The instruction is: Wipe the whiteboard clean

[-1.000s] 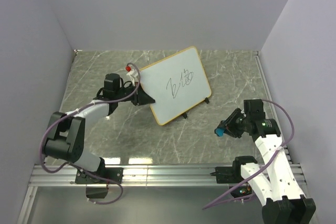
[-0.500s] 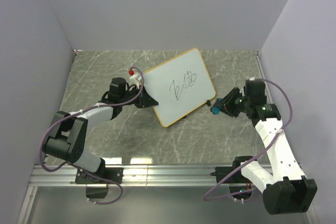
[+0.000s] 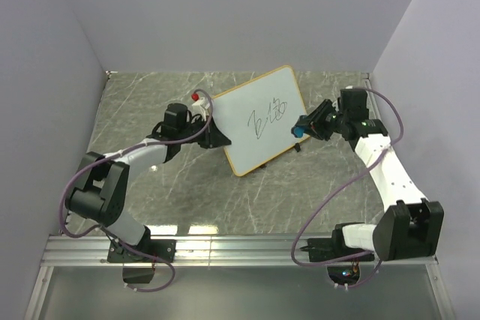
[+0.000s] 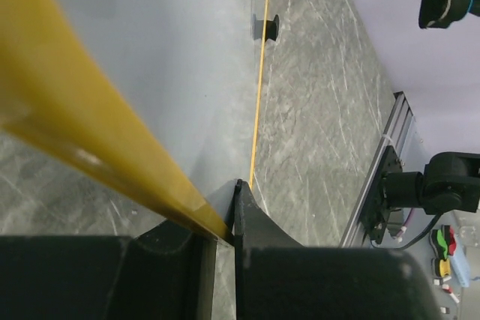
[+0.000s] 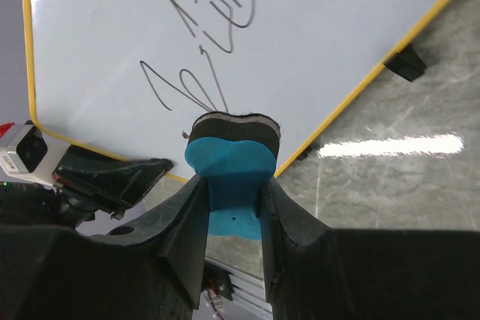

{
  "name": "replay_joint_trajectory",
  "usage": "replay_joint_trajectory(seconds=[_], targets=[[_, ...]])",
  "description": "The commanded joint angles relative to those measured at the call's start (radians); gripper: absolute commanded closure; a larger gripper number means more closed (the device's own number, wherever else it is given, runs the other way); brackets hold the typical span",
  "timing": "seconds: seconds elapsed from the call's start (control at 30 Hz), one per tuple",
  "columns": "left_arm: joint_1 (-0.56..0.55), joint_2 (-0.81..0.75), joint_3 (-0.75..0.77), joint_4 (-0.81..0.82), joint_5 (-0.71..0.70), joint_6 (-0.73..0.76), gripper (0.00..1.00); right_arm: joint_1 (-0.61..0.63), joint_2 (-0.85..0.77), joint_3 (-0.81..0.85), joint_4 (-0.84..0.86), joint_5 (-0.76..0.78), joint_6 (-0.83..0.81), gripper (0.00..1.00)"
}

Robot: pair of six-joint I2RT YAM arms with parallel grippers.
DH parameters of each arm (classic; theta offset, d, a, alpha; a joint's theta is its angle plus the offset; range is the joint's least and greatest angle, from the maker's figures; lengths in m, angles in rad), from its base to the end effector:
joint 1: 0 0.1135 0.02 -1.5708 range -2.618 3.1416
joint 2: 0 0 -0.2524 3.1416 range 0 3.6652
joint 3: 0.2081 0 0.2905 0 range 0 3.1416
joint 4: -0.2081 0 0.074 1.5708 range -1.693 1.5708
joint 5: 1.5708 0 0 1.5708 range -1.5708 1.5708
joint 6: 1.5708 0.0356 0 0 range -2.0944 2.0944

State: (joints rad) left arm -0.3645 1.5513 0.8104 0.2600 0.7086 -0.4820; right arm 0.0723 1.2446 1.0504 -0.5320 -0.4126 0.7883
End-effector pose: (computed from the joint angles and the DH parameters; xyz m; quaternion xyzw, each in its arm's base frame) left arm 0.3233 -0.1482 0.1716 0.1324 0.8112 -0.4702 0.3214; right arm 0.3075 0.0366 0.2858 0.2342 0.8656 0.3372 0.2867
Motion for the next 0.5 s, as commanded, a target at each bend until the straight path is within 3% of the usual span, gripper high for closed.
replay_joint_trajectory(seconds=[0.0,0.1,0.33,0.47], targets=[[-0.005,0.039,0.062,-0.102,-0.101,0.140,1.00,0.033,0.054,0.092,0.064,-0.003,-0.003,1.00],[-0.005,0.072,0.093,-0.117,-0.089,0.167,1.00,0.063,0.096,0.163,0.020,0.037,-0.015,1.00],[0.007,0.102,0.142,-0.182,-0.118,0.246,1.00,0.087,0.131,0.146,0.076,0.012,0.014,1.00],[0.013,0.127,0.289,-0.324,-0.074,0.286,1.00,0.107,0.174,0.171,0.034,0.021,-0.014,1.00]])
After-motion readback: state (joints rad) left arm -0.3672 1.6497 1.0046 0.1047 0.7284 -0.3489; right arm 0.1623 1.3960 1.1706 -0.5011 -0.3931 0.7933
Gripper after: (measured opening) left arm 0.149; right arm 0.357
